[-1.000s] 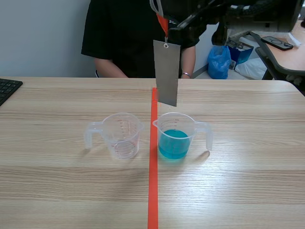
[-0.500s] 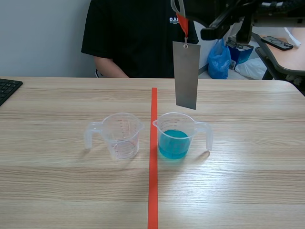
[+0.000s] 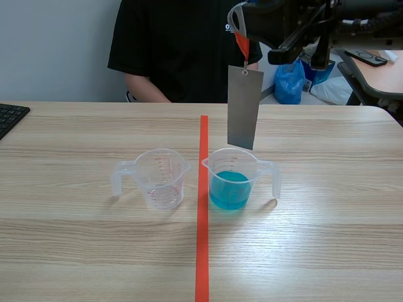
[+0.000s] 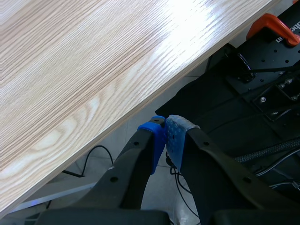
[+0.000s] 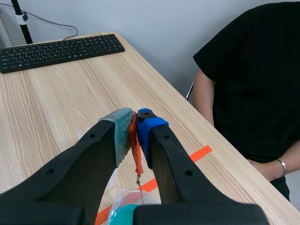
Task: Do the redox reaction experiment.
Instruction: 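Move the plate over the blue solution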
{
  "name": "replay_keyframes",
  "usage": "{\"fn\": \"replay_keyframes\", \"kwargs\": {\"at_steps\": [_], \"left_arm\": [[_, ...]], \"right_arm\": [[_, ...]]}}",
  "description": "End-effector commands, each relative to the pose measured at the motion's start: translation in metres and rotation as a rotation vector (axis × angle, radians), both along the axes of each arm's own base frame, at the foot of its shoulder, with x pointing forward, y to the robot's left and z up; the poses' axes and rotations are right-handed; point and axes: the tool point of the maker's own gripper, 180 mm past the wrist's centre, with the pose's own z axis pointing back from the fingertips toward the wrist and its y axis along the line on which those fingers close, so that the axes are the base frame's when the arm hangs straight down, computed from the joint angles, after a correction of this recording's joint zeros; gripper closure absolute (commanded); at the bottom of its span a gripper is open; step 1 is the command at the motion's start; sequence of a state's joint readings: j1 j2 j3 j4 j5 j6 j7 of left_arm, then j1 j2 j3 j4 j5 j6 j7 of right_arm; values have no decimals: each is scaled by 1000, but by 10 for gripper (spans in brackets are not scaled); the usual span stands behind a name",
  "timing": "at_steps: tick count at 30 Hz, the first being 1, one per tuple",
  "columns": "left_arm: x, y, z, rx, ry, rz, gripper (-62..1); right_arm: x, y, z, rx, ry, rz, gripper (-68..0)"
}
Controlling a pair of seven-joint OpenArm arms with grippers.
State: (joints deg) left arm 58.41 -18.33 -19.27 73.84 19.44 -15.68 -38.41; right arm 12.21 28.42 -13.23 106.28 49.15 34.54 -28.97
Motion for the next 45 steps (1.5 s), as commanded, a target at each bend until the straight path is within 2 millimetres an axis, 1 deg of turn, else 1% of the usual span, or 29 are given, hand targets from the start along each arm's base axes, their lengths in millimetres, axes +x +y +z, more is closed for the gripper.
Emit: {"fn": "replay_keyframes", "kwargs": {"at_steps": [1, 5, 7, 11, 15, 18, 20, 22, 24, 26, 30, 36, 39, 45], "left_arm": [[3, 3, 5, -13, -13, -4, -38], [19, 14, 18, -48, -58, 24, -38], [30, 15, 30, -110, -86, 10, -38], [59, 17, 49, -232, -78, -67, -38], [96, 18, 75, -319, -92, -159, -38], [130, 14, 103, -398, -137, -214, -38], [155, 14, 123, -417, -201, -237, -38], [177, 10, 141, -433, -255, -265, -38], [194, 5, 153, -445, -290, -289, -38], [209, -2, 161, -446, -313, -309, -38], [231, -24, 164, -459, -327, -353, -38], [251, -81, 156, -493, -291, -459, -38], [257, -112, 151, -507, -269, -515, -38], [257, -170, 148, -570, -223, -605, -38]], "right_arm": [[2, -1, 11, 20, -27, 3, -13], [2, -1, 11, 20, -27, 3, -13], [2, -1, 11, 20, -27, 3, -13], [2, -1, 11, 19, -27, 3, -13], [2, -1, 10, 19, -27, 3, -13], [2, -1, 10, 18, -26, 2, -13], [2, -1, 10, 17, -25, 2, -13], [2, -1, 10, 17, -25, 2, -13], [3, -1, 10, 17, -25, 2, -13], [3, -1, 10, 16, -25, 2, -13], [2, -1, 10, 18, -25, 3, -13], [2, -1, 10, 18, -25, 3, -13], [2, -1, 10, 18, -25, 3, -13], [2, -1, 10, 18, -25, 3, -13]]}}
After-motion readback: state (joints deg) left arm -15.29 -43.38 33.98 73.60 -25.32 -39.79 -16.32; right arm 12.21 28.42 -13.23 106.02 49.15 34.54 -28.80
